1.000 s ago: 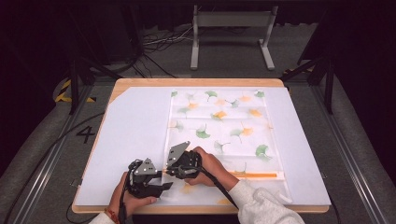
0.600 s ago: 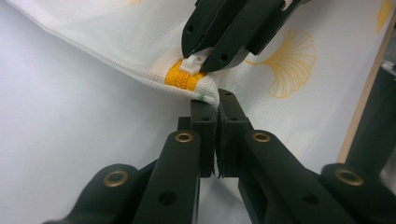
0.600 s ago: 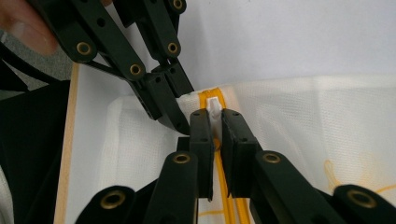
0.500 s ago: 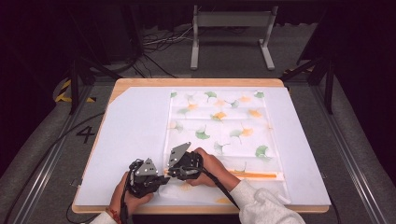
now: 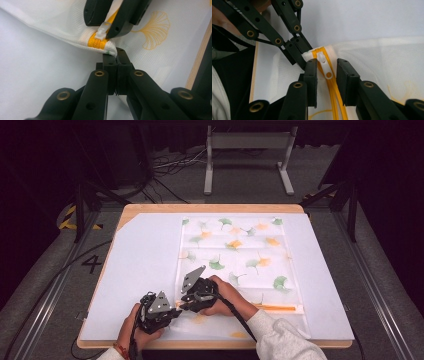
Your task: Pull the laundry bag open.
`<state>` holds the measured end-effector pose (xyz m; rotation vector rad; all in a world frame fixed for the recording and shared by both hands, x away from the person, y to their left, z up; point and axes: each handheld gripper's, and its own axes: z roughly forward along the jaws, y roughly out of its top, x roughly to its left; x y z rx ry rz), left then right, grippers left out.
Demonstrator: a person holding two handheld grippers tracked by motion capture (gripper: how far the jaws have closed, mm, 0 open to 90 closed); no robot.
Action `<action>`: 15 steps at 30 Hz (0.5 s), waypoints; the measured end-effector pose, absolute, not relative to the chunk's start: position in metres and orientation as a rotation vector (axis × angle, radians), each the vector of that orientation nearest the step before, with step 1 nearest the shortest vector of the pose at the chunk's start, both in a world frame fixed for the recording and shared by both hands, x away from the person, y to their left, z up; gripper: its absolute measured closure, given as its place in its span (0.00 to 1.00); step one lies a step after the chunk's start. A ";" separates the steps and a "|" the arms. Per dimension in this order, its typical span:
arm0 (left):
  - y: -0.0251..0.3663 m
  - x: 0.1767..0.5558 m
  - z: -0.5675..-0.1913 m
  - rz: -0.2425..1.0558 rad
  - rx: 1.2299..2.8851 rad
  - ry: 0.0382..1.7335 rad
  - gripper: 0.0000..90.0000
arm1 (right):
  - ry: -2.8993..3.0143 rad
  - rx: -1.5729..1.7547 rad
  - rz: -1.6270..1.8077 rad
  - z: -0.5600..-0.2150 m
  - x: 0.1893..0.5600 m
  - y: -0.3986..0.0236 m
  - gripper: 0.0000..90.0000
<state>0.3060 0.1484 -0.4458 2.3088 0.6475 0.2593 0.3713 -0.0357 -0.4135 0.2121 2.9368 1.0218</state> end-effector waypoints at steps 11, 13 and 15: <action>0.150 0.305 -0.445 0.256 2.289 0.650 0.98 | 2.947 0.127 0.933 -0.414 0.368 -0.030 0.94; 0.151 0.306 -0.445 0.245 2.272 0.659 0.98 | 2.934 0.124 0.936 -0.414 0.367 -0.030 0.95; 0.153 0.306 -0.445 0.213 2.240 0.676 0.98 | 2.924 0.118 0.933 -0.413 0.365 -0.031 0.95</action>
